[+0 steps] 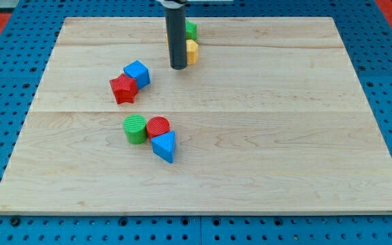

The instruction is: Slightly push the yellow hexagon into the yellow heart

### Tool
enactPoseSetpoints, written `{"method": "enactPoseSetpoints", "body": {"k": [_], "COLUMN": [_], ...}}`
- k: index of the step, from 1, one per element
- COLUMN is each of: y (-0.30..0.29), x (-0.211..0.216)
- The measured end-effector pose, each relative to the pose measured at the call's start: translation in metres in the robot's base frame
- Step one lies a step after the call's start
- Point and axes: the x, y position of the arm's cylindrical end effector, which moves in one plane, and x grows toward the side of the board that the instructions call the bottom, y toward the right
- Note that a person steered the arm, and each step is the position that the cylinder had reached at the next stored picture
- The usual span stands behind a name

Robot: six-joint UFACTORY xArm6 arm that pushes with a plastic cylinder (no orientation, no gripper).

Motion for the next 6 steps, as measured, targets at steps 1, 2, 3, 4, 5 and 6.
{"method": "enactPoseSetpoints", "body": {"k": [1,2,3,4,5,6], "y": [0.036,0.054,0.038,0.034,0.046,0.097], "x": [0.009,-0.007,-0.034,-0.061,-0.060,0.027]}}
